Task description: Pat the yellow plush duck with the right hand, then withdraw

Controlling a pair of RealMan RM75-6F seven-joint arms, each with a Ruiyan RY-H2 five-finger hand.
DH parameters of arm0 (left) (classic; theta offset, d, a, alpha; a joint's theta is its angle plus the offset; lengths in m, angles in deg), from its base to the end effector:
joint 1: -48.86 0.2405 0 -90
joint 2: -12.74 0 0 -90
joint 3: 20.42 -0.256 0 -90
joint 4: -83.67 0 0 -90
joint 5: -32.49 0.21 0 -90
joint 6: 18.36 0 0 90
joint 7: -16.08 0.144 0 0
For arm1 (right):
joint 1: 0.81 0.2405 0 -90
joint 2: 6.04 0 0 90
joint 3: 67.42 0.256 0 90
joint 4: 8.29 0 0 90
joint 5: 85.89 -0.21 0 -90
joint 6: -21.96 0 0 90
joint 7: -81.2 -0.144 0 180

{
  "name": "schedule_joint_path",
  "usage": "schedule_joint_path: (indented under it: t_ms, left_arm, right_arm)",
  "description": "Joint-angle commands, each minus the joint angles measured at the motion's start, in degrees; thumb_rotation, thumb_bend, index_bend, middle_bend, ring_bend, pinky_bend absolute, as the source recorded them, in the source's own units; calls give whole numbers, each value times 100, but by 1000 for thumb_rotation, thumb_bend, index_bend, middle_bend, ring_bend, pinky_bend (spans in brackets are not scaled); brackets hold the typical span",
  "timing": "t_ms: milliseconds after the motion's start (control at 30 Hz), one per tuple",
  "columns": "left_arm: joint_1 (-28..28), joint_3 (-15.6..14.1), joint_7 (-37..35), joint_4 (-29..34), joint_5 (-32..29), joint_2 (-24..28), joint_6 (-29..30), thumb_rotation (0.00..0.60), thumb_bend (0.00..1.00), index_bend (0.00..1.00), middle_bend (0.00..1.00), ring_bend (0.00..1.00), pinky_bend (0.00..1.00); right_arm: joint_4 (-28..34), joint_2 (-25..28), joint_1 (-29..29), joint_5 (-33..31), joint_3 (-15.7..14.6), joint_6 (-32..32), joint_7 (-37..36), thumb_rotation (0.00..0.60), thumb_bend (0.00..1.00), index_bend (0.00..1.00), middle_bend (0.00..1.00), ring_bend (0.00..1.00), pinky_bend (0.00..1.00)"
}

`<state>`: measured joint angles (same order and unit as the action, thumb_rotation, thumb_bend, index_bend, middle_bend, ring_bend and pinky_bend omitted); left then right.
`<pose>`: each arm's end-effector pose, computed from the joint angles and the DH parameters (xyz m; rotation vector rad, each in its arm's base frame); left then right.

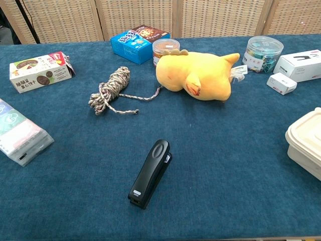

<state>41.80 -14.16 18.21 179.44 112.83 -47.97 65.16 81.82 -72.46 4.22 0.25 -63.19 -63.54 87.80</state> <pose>-0.3046 0.2040 0.1825 -1.3197 -0.8723 -0.8913 -0.3119 -0.1872 0.1540 1.4037 -0.7921 0.8446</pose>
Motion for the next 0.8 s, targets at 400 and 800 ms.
schedule_joint_path:
  t_ms: [400, 800]
  left_arm:
    - [32, -6, -328, -33, 86, 105, 64, 600, 0, 0, 0, 0, 0]
    - [44, -51, -561, -102, 199, 161, 79, 600, 0, 0, 0, 0, 0]
  right_arm:
    - [408, -59, 274, -82, 146, 292, 407, 0, 0, 21, 0, 0, 0]
    - [1430, -654, 1315, -500, 759, 1107, 1882, 0, 0, 38, 0, 0, 0]
